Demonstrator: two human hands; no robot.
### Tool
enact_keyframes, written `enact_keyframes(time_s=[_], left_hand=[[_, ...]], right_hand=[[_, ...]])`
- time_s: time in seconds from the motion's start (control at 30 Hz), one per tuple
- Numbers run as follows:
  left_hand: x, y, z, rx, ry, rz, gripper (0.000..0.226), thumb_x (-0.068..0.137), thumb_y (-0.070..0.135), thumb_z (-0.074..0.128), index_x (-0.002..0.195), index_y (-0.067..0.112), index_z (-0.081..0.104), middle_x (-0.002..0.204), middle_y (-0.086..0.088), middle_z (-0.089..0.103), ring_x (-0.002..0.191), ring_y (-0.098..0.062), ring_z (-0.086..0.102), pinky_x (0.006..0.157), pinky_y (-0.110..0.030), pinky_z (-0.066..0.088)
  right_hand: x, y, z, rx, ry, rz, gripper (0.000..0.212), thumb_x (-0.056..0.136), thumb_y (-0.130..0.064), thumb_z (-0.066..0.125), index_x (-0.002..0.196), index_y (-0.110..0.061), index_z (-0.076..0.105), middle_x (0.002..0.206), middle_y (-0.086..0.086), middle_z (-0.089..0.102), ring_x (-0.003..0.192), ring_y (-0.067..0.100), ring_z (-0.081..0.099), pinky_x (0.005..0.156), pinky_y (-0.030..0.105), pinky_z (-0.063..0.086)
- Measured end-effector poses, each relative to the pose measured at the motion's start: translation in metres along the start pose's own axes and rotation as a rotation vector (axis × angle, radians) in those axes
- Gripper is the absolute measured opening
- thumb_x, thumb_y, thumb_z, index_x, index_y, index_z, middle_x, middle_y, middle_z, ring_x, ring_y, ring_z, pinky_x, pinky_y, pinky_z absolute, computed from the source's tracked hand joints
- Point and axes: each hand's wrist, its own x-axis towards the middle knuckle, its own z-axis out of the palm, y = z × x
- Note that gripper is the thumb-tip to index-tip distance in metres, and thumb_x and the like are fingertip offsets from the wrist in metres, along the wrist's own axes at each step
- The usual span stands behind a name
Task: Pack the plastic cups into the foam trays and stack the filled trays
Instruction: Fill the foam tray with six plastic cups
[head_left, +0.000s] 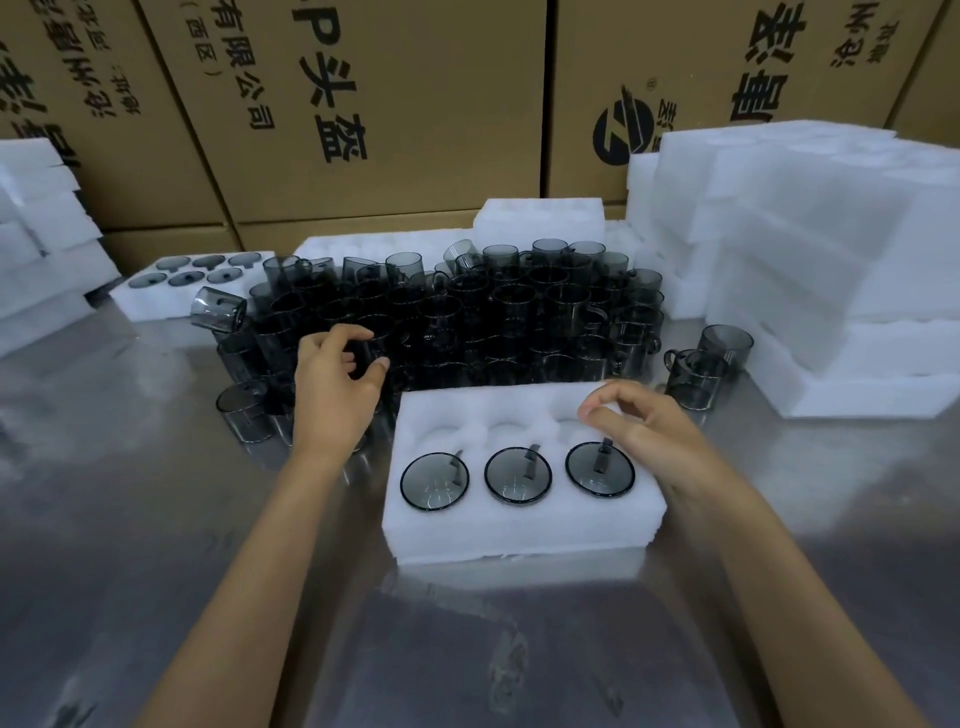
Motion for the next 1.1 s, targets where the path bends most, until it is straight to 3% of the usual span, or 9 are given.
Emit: enact_keyframes(time_s=[0.23, 0.37, 0.53, 0.67, 0.77, 0.83, 0.9, 1.0, 1.1], left_hand=[[-0.009, 0.001, -0.006, -0.075, 0.069, -0.002, 0.024, 0.082, 0.019, 0.080, 0.093, 0.021, 0.059, 0.109, 0.001, 0.061, 0.098, -0.014, 0.063, 0.077, -0.016, 0.045], [-0.016, 0.004, -0.017, -0.201, 0.145, 0.011, 0.023, 0.081, 0.017, 0.081, 0.092, 0.018, 0.061, 0.106, 0.002, 0.061, 0.098, -0.015, 0.065, 0.084, -0.016, 0.051], [-0.018, 0.021, -0.031, -0.404, 0.022, 0.031, 0.026, 0.077, 0.010, 0.084, 0.084, 0.022, 0.062, 0.114, 0.007, 0.063, 0.099, -0.008, 0.068, 0.086, -0.013, 0.052], [-0.024, 0.032, -0.032, -0.494, -0.244, 0.078, 0.025, 0.076, 0.002, 0.082, 0.086, 0.016, 0.064, 0.122, 0.012, 0.065, 0.104, 0.001, 0.067, 0.081, -0.014, 0.054], [-0.028, 0.037, -0.031, -0.466, -0.291, 0.118, 0.026, 0.077, 0.002, 0.081, 0.087, 0.018, 0.064, 0.126, 0.015, 0.063, 0.110, 0.004, 0.063, 0.078, -0.017, 0.056], [-0.030, 0.038, -0.029, -0.477, -0.314, 0.113, 0.027, 0.079, 0.001, 0.080, 0.089, 0.019, 0.063, 0.130, 0.014, 0.062, 0.102, 0.003, 0.067, 0.080, -0.022, 0.058], [-0.031, 0.038, -0.029, -0.445, -0.328, 0.142, 0.032, 0.082, 0.000, 0.077, 0.096, 0.025, 0.061, 0.134, 0.015, 0.060, 0.104, 0.001, 0.068, 0.085, -0.022, 0.058], [-0.033, 0.040, -0.025, -0.409, -0.357, 0.215, 0.054, 0.085, -0.003, 0.071, 0.122, 0.032, 0.053, 0.136, 0.016, 0.056, 0.124, 0.001, 0.054, 0.101, -0.022, 0.050], [-0.039, 0.045, -0.018, -0.438, -0.402, 0.233, 0.071, 0.083, -0.004, 0.070, 0.137, 0.034, 0.044, 0.134, 0.011, 0.053, 0.127, -0.003, 0.052, 0.107, -0.016, 0.040]], right_hand=[[-0.001, -0.002, 0.002, -0.003, 0.009, -0.008, 0.007, 0.087, -0.028, 0.072, 0.082, -0.031, 0.072, 0.108, -0.017, 0.065, 0.115, 0.000, 0.055, 0.106, 0.032, 0.039], [-0.004, -0.011, 0.002, -0.083, 0.029, -0.070, 0.010, 0.091, -0.023, 0.070, 0.082, -0.028, 0.071, 0.104, -0.023, 0.066, 0.101, -0.022, 0.051, 0.095, 0.024, 0.038], [-0.008, -0.044, 0.017, -0.163, 0.170, -0.277, 0.014, 0.094, -0.019, 0.067, 0.103, -0.029, 0.067, 0.110, -0.022, 0.065, 0.105, -0.004, 0.058, 0.090, 0.021, 0.043], [0.000, -0.081, 0.042, -0.195, -0.013, -0.367, 0.032, 0.099, -0.021, 0.058, 0.130, -0.032, 0.059, 0.125, -0.022, 0.060, 0.112, -0.002, 0.057, 0.091, 0.020, 0.047], [0.010, -0.097, 0.064, -0.159, -0.102, -0.301, 0.024, 0.104, -0.021, 0.050, 0.124, -0.024, 0.063, 0.120, -0.006, 0.065, 0.107, 0.018, 0.061, 0.094, 0.038, 0.053], [0.014, -0.094, 0.075, -0.146, -0.075, -0.286, 0.016, 0.103, -0.016, 0.052, 0.111, -0.015, 0.066, 0.109, 0.003, 0.067, 0.099, 0.029, 0.062, 0.093, 0.049, 0.052], [0.015, -0.086, 0.080, -0.087, -0.075, -0.282, 0.013, 0.100, -0.008, 0.056, 0.110, -0.015, 0.062, 0.104, 0.004, 0.064, 0.083, 0.026, 0.060, 0.091, 0.048, 0.054], [0.015, -0.076, 0.078, -0.010, -0.195, -0.243, 0.045, 0.096, -0.002, 0.060, 0.133, -0.026, 0.051, 0.118, -0.001, 0.057, 0.078, 0.016, 0.068, 0.084, 0.037, 0.056], [0.011, -0.069, 0.079, 0.014, -0.273, -0.246, 0.061, 0.094, -0.003, 0.065, 0.142, -0.034, 0.044, 0.126, -0.010, 0.054, 0.079, 0.019, 0.071, 0.078, 0.038, 0.058]])
